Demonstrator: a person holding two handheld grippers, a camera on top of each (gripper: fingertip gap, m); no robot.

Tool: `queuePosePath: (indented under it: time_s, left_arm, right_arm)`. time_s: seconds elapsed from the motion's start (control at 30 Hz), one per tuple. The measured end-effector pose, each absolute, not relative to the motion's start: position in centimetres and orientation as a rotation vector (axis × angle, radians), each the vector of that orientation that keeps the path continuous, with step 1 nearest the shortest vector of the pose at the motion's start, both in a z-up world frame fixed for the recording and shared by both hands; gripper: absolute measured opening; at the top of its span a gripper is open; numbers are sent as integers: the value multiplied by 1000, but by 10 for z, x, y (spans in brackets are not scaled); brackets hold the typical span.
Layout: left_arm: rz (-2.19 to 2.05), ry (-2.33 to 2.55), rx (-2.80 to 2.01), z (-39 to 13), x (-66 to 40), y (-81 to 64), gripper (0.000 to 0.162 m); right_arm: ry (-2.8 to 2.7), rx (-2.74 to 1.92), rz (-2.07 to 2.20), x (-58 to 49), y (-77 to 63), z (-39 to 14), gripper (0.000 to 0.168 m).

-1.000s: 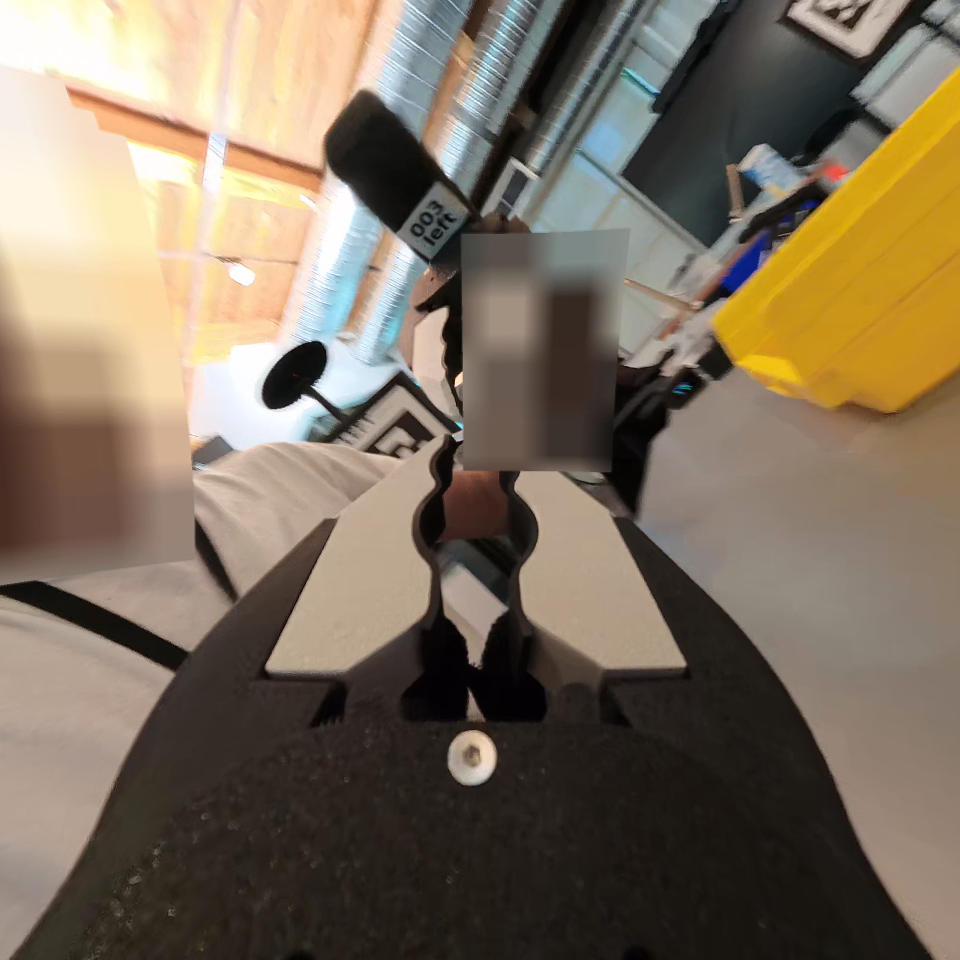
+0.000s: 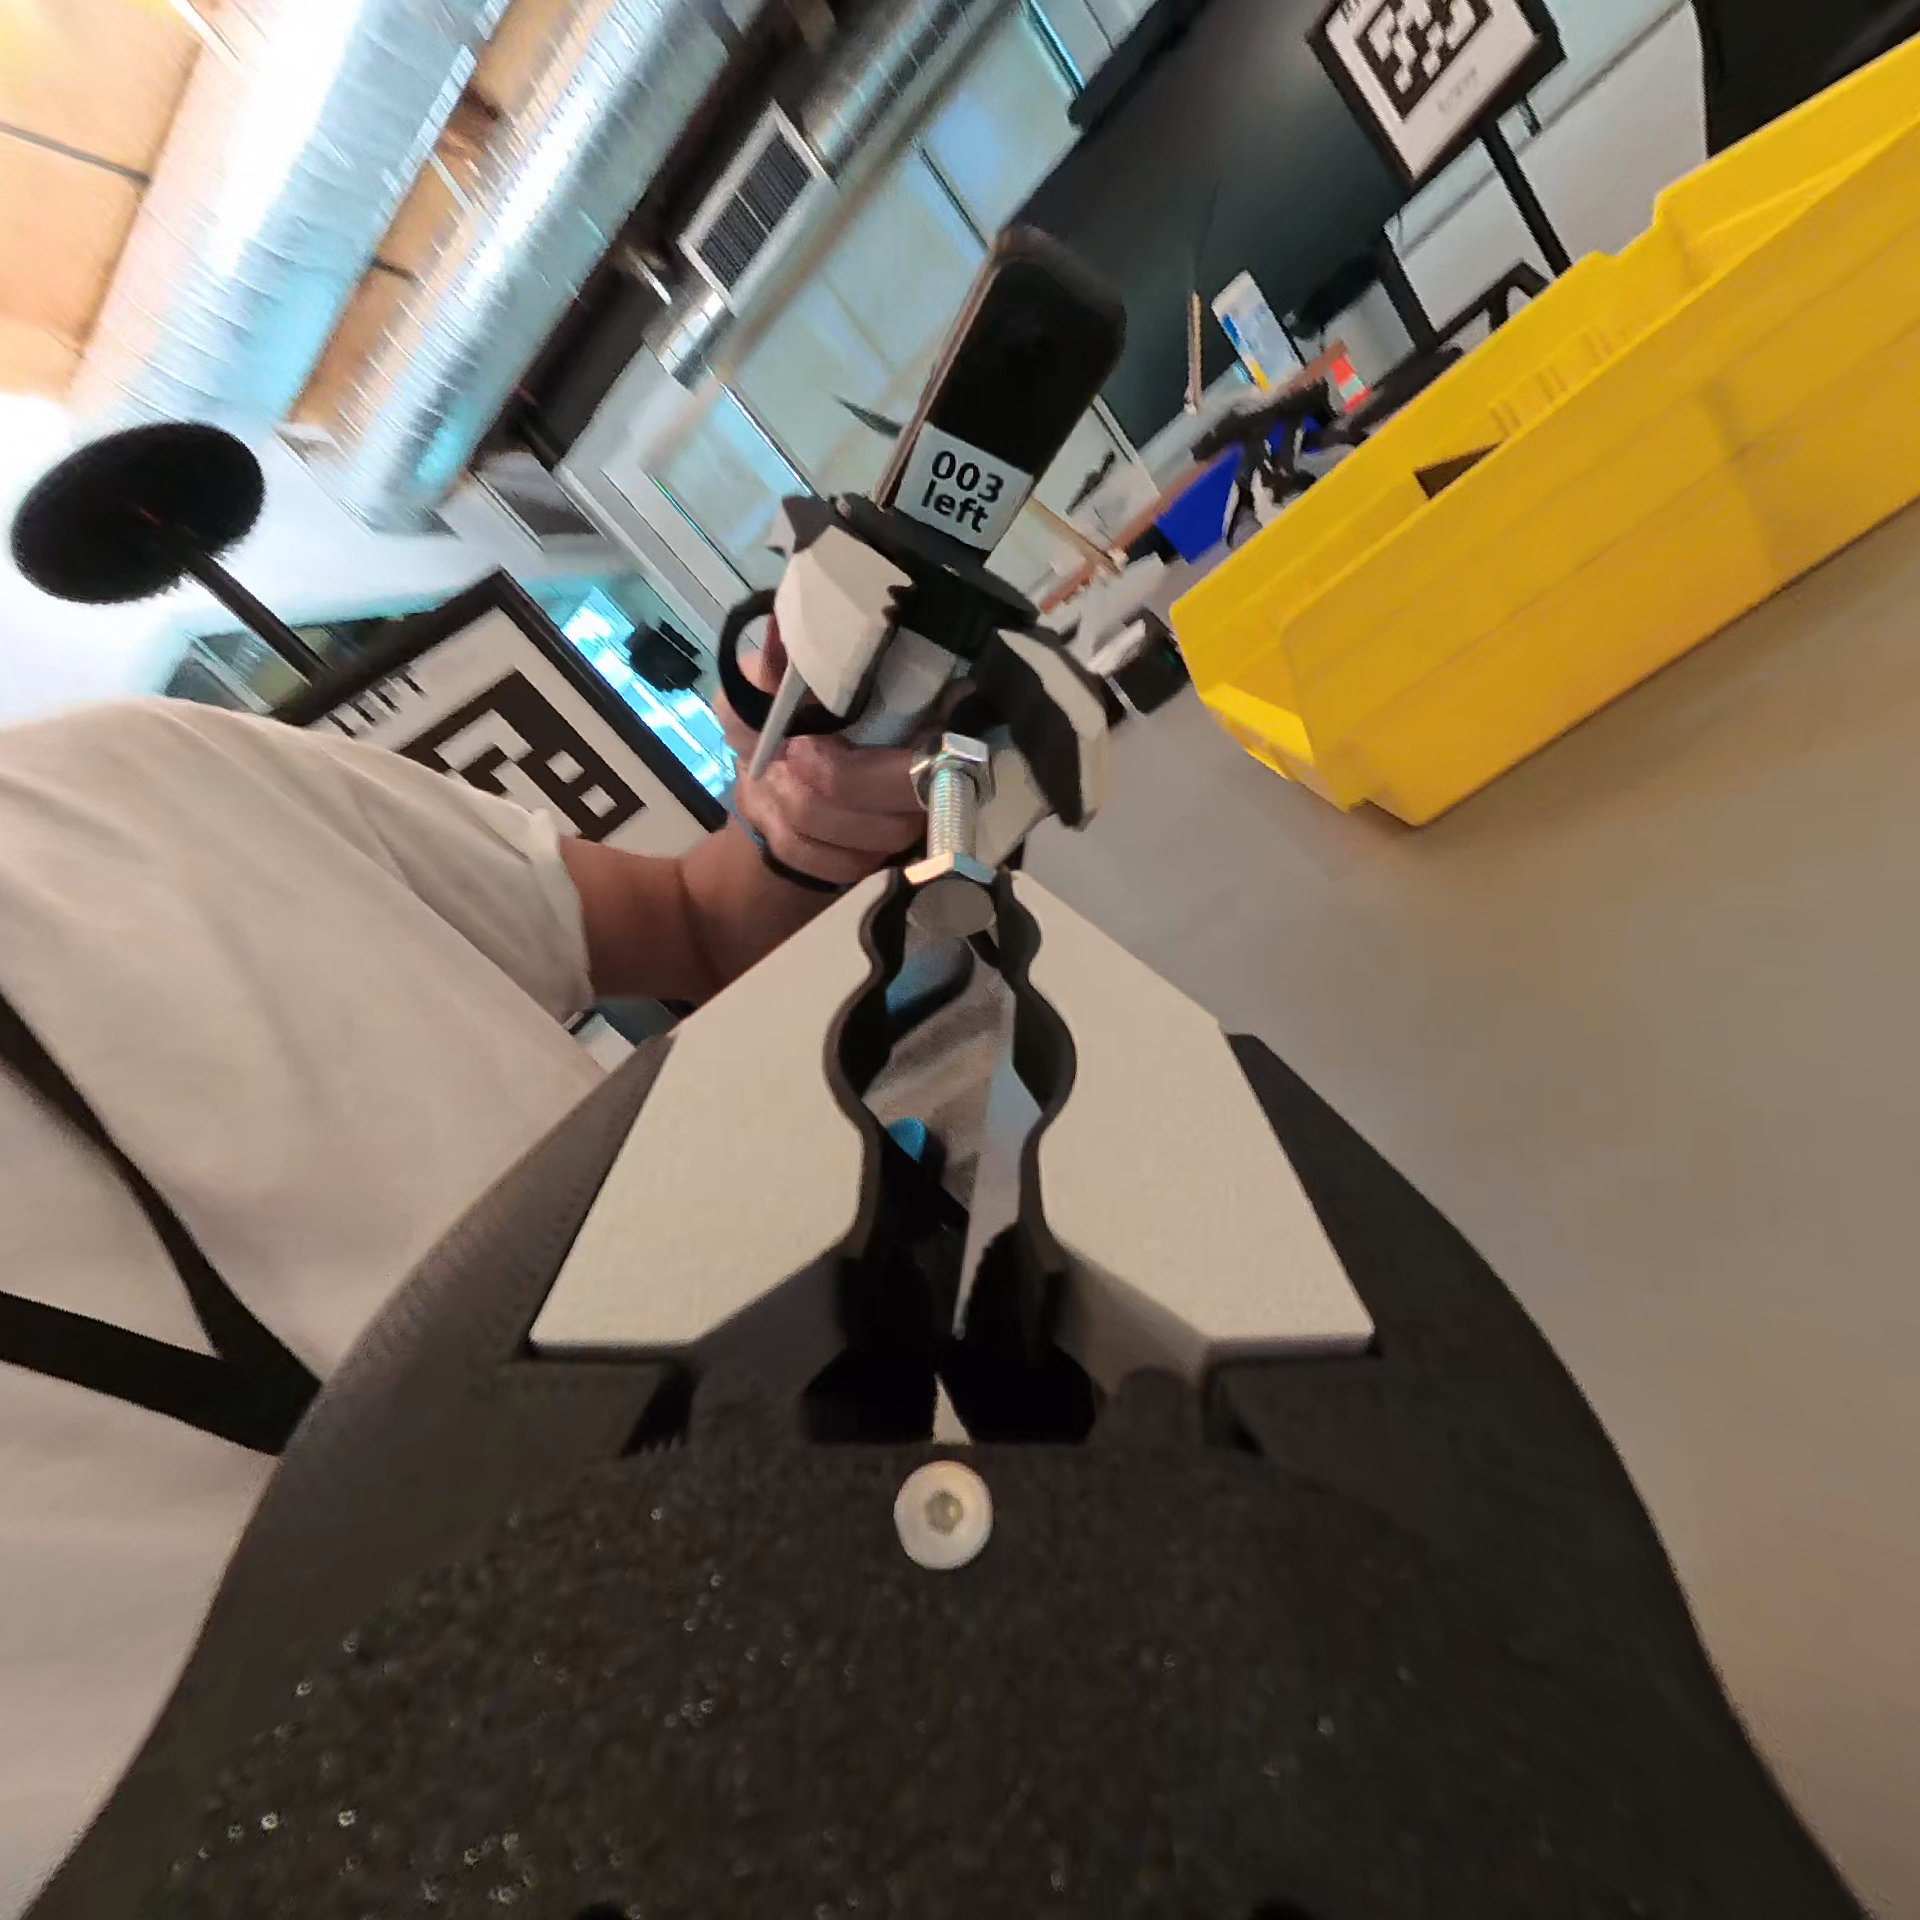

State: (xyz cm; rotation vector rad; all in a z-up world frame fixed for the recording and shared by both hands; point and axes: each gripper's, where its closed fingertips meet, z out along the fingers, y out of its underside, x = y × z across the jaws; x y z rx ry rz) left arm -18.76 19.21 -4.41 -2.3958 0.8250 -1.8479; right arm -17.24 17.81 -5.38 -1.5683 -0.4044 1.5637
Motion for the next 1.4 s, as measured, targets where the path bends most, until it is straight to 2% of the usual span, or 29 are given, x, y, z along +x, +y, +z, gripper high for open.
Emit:
queuePosePath:
  time_s: [0.23, 0.33, 0.47, 0.53, 0.63, 0.77, 0.93, 1.13, 1.2, 1.27, 1.33, 1.4]
  left_arm:
    - [-1812, 723, -2509, -56, -194, 191, 48]
    - [-1792, 730, -2540, -59, -197, 190, 35]
    - [-1815, 770, -2537, -59, -197, 185, 28]
    - [-1821, 826, -2514, -58, -196, 184, 17]
    - [-1808, 964, -2433, -56, -196, 182, 16]
    - [-1660, 1345, -2155, -54, -196, 180, 17]
    - [-1161, 1845, -1537, -51, -194, 184, 17]
    - [-554, 2006, -892, -48, -185, 192, 17]
    - [-479, 1981, -856, -46, -184, 195, 18]
    - [-546, 1930, -988, -41, -185, 200, 43]
    - [-742, 1848, -1206, -35, -189, 204, 56]
    - [-989, 1694, -1454, -28, -192, 207, 51]
  right_arm:
    - [-440, -1625, 1519, -179, 178, -63, 16]
    - [-434, -1618, 1529, -179, 178, -62, 16]
    - [-435, -1625, 1524, -179, 178, -63, 16]
    - [-433, -1634, 1525, -179, 179, -65, 16]
    - [-410, -1614, 1571, -178, 178, -61, 16]
    - [-356, -1581, 1664, -176, 178, -56, 16]
    - [-261, -1530, 1827, -175, 178, -52, 16]
    - [-191, -1482, 1901, -167, 181, -48, 16]
    - [-197, -1480, 1895, -167, 181, -48, 16]
    - [-199, -1482, 1882, -165, 182, -47, 16]
    - [-208, -1512, 1823, -163, 184, -51, 16]
    - [-235, -1515, 1773, -161, 184, -49, 16]
